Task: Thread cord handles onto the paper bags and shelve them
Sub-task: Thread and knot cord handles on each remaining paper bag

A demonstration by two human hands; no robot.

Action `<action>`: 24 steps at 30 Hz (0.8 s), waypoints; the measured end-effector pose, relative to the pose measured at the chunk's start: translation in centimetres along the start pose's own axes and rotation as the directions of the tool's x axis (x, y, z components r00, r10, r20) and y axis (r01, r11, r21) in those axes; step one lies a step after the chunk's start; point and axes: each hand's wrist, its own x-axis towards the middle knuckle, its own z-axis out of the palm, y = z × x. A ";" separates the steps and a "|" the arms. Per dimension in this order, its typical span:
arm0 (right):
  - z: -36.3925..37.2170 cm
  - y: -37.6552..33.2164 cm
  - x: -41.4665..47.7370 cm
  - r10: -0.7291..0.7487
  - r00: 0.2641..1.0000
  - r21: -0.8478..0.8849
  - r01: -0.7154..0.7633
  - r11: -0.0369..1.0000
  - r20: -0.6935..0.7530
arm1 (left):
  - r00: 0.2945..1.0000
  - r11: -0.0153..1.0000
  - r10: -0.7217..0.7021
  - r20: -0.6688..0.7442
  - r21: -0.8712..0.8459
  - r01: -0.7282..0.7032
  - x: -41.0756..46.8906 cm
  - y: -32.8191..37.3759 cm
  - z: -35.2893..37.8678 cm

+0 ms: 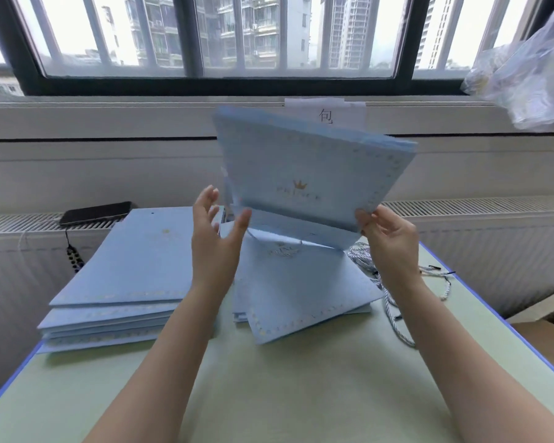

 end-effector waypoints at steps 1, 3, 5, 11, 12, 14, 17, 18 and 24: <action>0.1 0.0 0.0 0.014 0.999 0.033 -0.013 0.999 -0.029 | 0.997 0.993 -0.062 0.056 0.106 0.055 -0.1 -0.8 0.2; 0.2 0.0 0.0 0.035 0.997 0.066 -0.030 0.997 -0.073 | 0.982 0.961 -0.130 0.140 0.262 0.090 -0.5 -1.9 0.6; 0.5 -0.1 -0.1 0.072 0.993 0.113 -0.062 0.992 -0.090 | 0.969 0.967 -0.148 0.197 0.235 0.100 -1.0 -2.1 1.2; 2.7 -0.8 -1.5 0.211 0.977 0.379 -0.204 0.903 0.023 | 0.928 0.985 -0.088 0.361 0.169 0.027 -2.8 -1.6 3.1; 3.0 -0.7 -1.7 0.217 0.975 0.376 -0.216 0.901 0.041 | 0.928 0.964 -0.011 0.372 0.251 -0.089 -3.2 -1.9 3.3; 3.6 -0.9 -2.4 0.214 0.973 0.353 -0.233 0.906 0.091 | 0.898 0.861 0.161 0.409 0.386 -0.330 -3.6 -2.4 3.5; 4.2 -1.3 -3.2 0.186 0.957 0.349 -0.256 0.902 0.221 | 0.822 0.705 0.394 0.410 0.440 -0.557 -3.7 -3.3 3.6; 4.4 -1.3 -3.4 0.179 0.948 0.347 -0.265 0.899 0.262 | 0.806 0.676 0.453 0.380 0.444 -0.589 -3.6 -3.5 3.5; 2.8 -1.9 -1.4 0.261 0.949 0.470 -0.315 0.824 0.179 | 0.764 0.639 0.564 0.314 0.420 -0.644 -2.5 -3.6 2.1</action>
